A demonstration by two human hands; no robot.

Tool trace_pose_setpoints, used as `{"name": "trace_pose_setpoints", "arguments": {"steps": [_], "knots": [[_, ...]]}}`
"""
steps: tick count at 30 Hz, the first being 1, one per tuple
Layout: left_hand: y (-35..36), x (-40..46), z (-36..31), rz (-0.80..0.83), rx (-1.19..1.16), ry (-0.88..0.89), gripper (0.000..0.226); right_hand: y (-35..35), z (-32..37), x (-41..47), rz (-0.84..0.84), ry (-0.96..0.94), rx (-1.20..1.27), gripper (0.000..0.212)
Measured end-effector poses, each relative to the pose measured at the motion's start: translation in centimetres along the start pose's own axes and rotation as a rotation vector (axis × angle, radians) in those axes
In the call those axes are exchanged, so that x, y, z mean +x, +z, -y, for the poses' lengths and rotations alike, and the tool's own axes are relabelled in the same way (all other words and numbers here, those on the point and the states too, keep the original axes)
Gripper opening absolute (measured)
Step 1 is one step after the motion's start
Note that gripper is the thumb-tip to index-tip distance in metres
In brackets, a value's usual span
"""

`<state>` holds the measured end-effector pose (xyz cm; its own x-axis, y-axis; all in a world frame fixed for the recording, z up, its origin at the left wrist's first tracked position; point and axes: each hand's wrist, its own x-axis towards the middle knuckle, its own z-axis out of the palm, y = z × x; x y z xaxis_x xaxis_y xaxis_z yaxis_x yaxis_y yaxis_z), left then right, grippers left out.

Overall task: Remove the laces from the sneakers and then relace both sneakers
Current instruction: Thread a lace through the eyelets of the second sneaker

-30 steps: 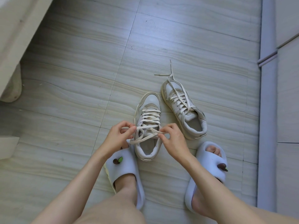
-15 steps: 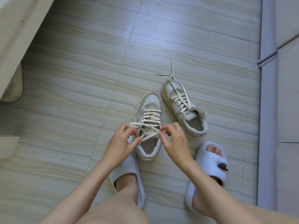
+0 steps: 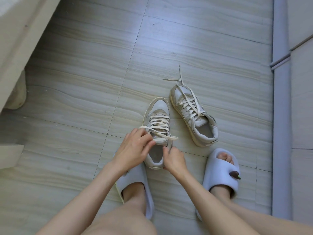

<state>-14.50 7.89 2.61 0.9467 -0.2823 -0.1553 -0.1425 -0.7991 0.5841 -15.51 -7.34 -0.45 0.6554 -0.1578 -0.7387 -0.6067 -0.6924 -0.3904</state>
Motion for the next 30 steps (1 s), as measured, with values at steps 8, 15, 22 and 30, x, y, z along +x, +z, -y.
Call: {"name": "trace_pose_setpoints", "arguments": {"steps": [8, 15, 22, 30], "knots": [[-6.0, 1.5, -3.7, 0.206, -0.161, 0.106, 0.035, 0.0, 1.7, 1.0, 0.061, 0.029, -0.043, 0.035], [-8.9, 1.2, -3.0, 0.364, -0.232, 0.001, 0.039, -1.2, 1.5, 1.5, 0.144, 0.027, -0.086, 0.041], [-9.8, 2.6, -3.3, 0.322, -0.309, -0.009, 0.034, -2.2, 1.2, 0.7, -0.226, -0.408, 0.084, 0.042], [-9.8, 5.9, -3.2, -0.018, -1.137, -0.209, 0.024, -4.1, 1.8, 0.5, -0.092, -0.416, 0.285, 0.015]]}}
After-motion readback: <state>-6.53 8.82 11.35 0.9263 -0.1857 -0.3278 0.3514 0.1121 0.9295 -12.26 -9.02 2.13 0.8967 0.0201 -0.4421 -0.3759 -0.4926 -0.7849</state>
